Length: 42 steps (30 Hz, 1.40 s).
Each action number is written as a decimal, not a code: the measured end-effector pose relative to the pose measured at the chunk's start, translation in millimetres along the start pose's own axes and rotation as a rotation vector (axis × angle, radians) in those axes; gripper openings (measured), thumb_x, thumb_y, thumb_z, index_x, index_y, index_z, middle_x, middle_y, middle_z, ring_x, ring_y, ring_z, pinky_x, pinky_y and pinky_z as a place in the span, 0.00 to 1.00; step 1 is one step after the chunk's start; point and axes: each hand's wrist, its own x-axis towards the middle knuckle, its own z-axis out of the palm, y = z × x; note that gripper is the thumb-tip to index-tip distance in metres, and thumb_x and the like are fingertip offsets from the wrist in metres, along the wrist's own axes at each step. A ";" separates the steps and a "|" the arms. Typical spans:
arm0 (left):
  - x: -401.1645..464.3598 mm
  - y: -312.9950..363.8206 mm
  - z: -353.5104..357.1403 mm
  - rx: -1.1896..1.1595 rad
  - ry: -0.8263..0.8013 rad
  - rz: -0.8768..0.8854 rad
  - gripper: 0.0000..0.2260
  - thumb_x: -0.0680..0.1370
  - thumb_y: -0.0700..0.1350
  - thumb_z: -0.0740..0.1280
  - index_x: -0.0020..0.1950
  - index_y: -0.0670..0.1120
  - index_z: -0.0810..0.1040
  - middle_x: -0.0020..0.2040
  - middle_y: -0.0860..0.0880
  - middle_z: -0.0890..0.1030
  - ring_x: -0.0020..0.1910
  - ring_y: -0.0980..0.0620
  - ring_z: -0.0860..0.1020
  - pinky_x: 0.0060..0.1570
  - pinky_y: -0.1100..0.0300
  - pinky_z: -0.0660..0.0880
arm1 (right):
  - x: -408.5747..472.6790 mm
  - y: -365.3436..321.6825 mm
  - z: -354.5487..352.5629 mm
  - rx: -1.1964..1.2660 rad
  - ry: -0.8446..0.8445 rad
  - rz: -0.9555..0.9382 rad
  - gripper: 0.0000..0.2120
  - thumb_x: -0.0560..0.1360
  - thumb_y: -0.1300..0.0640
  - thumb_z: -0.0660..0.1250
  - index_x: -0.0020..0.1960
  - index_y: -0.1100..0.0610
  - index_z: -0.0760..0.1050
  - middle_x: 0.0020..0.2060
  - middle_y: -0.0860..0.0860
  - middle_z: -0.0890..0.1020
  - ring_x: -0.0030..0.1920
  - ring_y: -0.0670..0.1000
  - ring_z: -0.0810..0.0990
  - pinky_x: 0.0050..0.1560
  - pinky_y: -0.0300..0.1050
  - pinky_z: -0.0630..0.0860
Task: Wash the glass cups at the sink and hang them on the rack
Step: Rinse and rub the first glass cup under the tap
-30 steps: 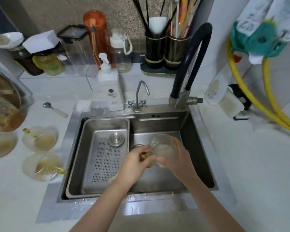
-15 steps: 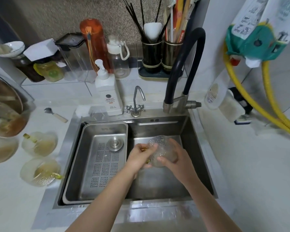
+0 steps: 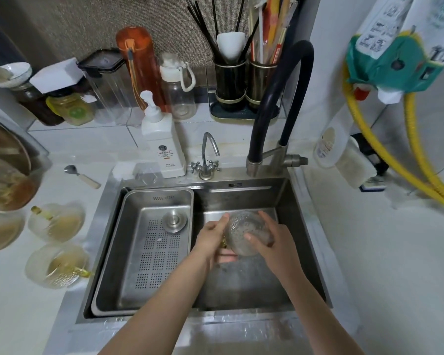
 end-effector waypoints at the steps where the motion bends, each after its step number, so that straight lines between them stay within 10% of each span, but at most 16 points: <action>1: -0.1 1.1 0.0 -0.006 -0.002 -0.009 0.16 0.76 0.61 0.63 0.51 0.49 0.72 0.50 0.44 0.81 0.35 0.43 0.83 0.34 0.51 0.82 | 0.6 -1.4 -0.5 0.002 0.001 -0.005 0.35 0.67 0.33 0.65 0.70 0.46 0.67 0.54 0.45 0.81 0.54 0.42 0.79 0.54 0.43 0.80; 6: 0.6 1.6 1.6 -0.022 0.015 0.105 0.15 0.75 0.57 0.67 0.52 0.48 0.73 0.49 0.47 0.80 0.37 0.50 0.82 0.35 0.54 0.82 | -1.6 -9.3 -5.4 0.079 -0.008 0.002 0.26 0.72 0.48 0.70 0.69 0.47 0.68 0.56 0.41 0.76 0.55 0.39 0.75 0.51 0.28 0.70; 12: -1.0 -1.5 -2.3 0.234 0.035 0.448 0.21 0.71 0.49 0.74 0.60 0.47 0.71 0.55 0.48 0.77 0.48 0.55 0.78 0.43 0.65 0.78 | -2.5 -11.5 -8.5 0.300 -0.034 0.098 0.16 0.71 0.45 0.71 0.54 0.41 0.67 0.54 0.43 0.78 0.52 0.42 0.80 0.49 0.37 0.76; 16: -3.2 2.1 -4.6 0.365 -0.002 0.611 0.23 0.73 0.45 0.73 0.67 0.45 0.71 0.61 0.49 0.76 0.57 0.54 0.77 0.57 0.62 0.76 | 2.0 -11.9 -11.8 0.343 -0.077 0.063 0.29 0.66 0.41 0.74 0.64 0.42 0.68 0.58 0.41 0.77 0.58 0.42 0.77 0.56 0.40 0.76; 19: -4.8 12.2 -6.8 0.335 0.081 0.622 0.14 0.76 0.40 0.68 0.62 0.41 0.76 0.54 0.47 0.80 0.54 0.52 0.79 0.54 0.67 0.74 | 0.8 -8.3 -13.5 0.333 -0.110 0.029 0.43 0.63 0.40 0.75 0.72 0.48 0.62 0.64 0.43 0.74 0.63 0.43 0.75 0.60 0.41 0.76; 22: -6.0 18.6 -6.4 0.420 0.125 0.577 0.06 0.76 0.44 0.69 0.51 0.44 0.80 0.45 0.51 0.82 0.47 0.53 0.80 0.51 0.60 0.76 | 3.9 -8.0 -17.4 0.346 -0.078 -0.031 0.35 0.66 0.55 0.77 0.69 0.50 0.66 0.61 0.45 0.77 0.60 0.42 0.77 0.56 0.35 0.76; 29: -6.5 23.1 2.7 0.252 0.107 0.508 0.07 0.75 0.38 0.70 0.40 0.48 0.78 0.37 0.50 0.80 0.38 0.54 0.77 0.42 0.64 0.76 | 24.8 -13.6 -43.4 0.336 -0.241 -0.114 0.28 0.72 0.57 0.72 0.69 0.47 0.66 0.62 0.41 0.75 0.63 0.41 0.74 0.61 0.38 0.74; 35: 2.0 31.1 5.2 0.220 0.090 0.552 0.04 0.73 0.40 0.72 0.42 0.47 0.79 0.40 0.47 0.81 0.43 0.49 0.79 0.53 0.48 0.76 | 75.9 -5.2 -79.7 0.247 0.176 0.168 0.22 0.78 0.55 0.63 0.70 0.58 0.67 0.63 0.50 0.74 0.63 0.49 0.73 0.62 0.44 0.68; 42: 4.9 35.7 12.2 0.160 0.033 0.541 0.02 0.73 0.38 0.72 0.44 0.42 0.79 0.40 0.42 0.80 0.41 0.49 0.76 0.46 0.56 0.74 | 140.6 18.6 -99.9 -0.018 0.300 0.152 0.25 0.78 0.55 0.64 0.71 0.63 0.63 0.68 0.58 0.70 0.66 0.57 0.71 0.68 0.50 0.67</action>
